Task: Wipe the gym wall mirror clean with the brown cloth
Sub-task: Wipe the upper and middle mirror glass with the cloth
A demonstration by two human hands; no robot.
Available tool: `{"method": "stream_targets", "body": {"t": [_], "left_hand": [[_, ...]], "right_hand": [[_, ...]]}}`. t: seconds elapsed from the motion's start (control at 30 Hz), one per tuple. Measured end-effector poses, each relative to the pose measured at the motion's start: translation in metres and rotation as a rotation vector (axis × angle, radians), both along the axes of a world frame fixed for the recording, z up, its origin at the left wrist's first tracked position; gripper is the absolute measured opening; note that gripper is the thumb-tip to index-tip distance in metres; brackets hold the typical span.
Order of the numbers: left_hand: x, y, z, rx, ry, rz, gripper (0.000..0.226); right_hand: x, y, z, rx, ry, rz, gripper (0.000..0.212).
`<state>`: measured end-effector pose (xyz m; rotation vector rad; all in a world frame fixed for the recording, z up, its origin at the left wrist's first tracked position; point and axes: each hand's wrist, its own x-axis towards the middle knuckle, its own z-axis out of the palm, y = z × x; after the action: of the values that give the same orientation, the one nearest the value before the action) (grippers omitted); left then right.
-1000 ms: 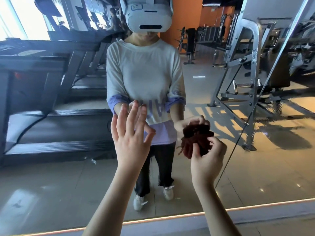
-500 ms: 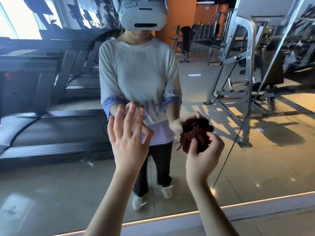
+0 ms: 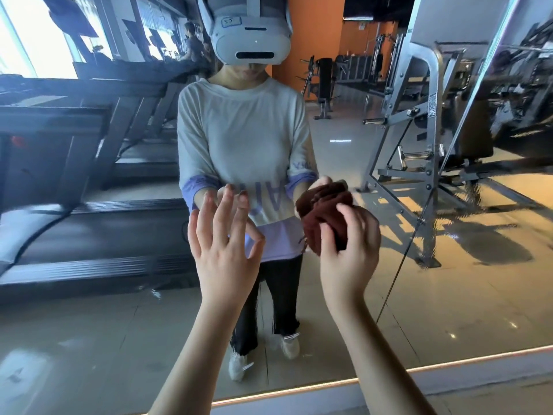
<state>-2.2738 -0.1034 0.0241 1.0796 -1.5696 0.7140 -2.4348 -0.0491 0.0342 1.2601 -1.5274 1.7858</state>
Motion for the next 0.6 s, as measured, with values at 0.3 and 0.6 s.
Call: {"method": "stream_targets", "body": {"t": [0.3, 0.6], "left_hand": [[-0.011, 0.016, 0.018, 0.029, 0.011, -0.122, 0.07], [-0.039, 0.01, 0.022, 0.039, -0.103, -0.109, 0.073]], "right_hand": [[-0.031, -0.008, 0.058, -0.109, -0.234, -0.075, 0.032], [-0.063, -0.011, 0.077, -0.128, 0.105, -0.09, 0.028]]}}
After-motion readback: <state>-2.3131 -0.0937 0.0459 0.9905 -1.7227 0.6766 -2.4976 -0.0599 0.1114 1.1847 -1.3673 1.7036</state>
